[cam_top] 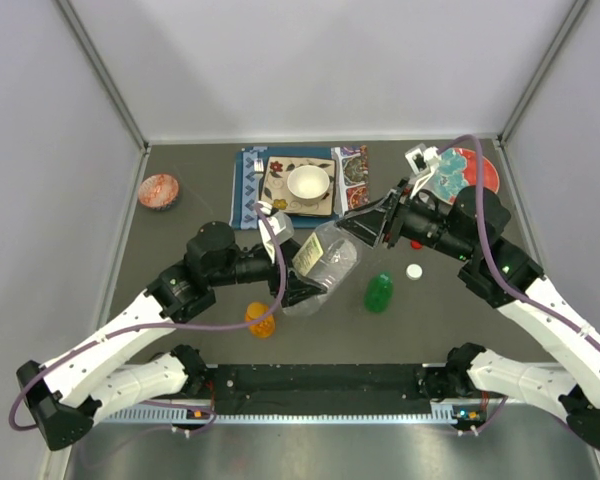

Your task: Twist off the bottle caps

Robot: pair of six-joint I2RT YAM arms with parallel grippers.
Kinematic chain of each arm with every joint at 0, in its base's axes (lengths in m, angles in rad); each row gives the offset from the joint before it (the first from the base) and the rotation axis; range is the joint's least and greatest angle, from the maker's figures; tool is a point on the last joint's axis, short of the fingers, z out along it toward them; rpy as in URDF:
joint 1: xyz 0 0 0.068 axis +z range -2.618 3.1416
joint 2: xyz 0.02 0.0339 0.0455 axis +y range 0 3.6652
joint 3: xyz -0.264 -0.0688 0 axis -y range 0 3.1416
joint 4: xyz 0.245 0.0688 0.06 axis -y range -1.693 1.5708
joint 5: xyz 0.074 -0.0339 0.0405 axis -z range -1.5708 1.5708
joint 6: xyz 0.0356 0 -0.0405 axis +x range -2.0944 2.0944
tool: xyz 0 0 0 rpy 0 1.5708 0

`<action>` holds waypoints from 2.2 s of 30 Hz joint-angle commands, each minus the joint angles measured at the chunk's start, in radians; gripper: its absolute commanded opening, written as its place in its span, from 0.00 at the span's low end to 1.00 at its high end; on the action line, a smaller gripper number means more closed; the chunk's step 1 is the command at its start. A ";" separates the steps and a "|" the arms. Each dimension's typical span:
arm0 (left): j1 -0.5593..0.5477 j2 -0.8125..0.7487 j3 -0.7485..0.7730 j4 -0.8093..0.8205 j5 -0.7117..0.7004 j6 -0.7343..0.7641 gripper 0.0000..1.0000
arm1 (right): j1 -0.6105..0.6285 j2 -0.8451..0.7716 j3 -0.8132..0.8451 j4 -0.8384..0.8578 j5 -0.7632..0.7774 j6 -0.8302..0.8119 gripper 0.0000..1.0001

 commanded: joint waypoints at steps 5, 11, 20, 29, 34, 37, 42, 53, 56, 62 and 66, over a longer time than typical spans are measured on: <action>-0.005 0.000 0.057 0.051 -0.022 0.023 0.39 | 0.011 -0.011 0.002 0.023 -0.004 -0.006 0.22; -0.007 -0.003 0.059 0.043 -0.067 0.019 0.61 | 0.013 -0.032 0.031 -0.020 0.068 -0.032 0.00; -0.005 -0.085 0.045 -0.041 -0.292 0.007 0.99 | 0.011 -0.006 0.322 -0.369 0.555 -0.210 0.00; -0.007 -0.268 -0.013 -0.084 -0.360 0.002 0.99 | -0.005 -0.008 0.358 -0.460 1.295 -0.325 0.00; -0.007 -0.323 -0.045 -0.075 -0.341 -0.004 0.99 | -0.148 -0.023 0.274 -0.455 1.326 -0.321 0.00; -0.007 -0.331 -0.073 -0.055 -0.323 -0.024 0.99 | -0.269 -0.020 0.166 -0.454 1.289 -0.244 0.00; -0.007 -0.346 -0.119 -0.034 -0.285 -0.068 0.99 | -0.439 0.015 0.008 -0.399 1.231 -0.132 0.00; -0.005 -0.392 -0.156 -0.057 -0.298 -0.081 0.99 | -0.553 0.142 -0.185 -0.020 1.125 -0.136 0.00; -0.007 -0.395 -0.164 -0.066 -0.303 -0.079 0.99 | -0.585 0.193 -0.205 0.043 1.099 -0.129 0.00; -0.007 -0.382 -0.168 -0.069 -0.317 -0.072 0.99 | -0.604 0.288 -0.199 0.080 1.085 -0.141 0.00; -0.005 -0.357 -0.161 -0.066 -0.312 -0.070 0.99 | -0.605 0.318 -0.201 0.100 1.062 -0.141 0.00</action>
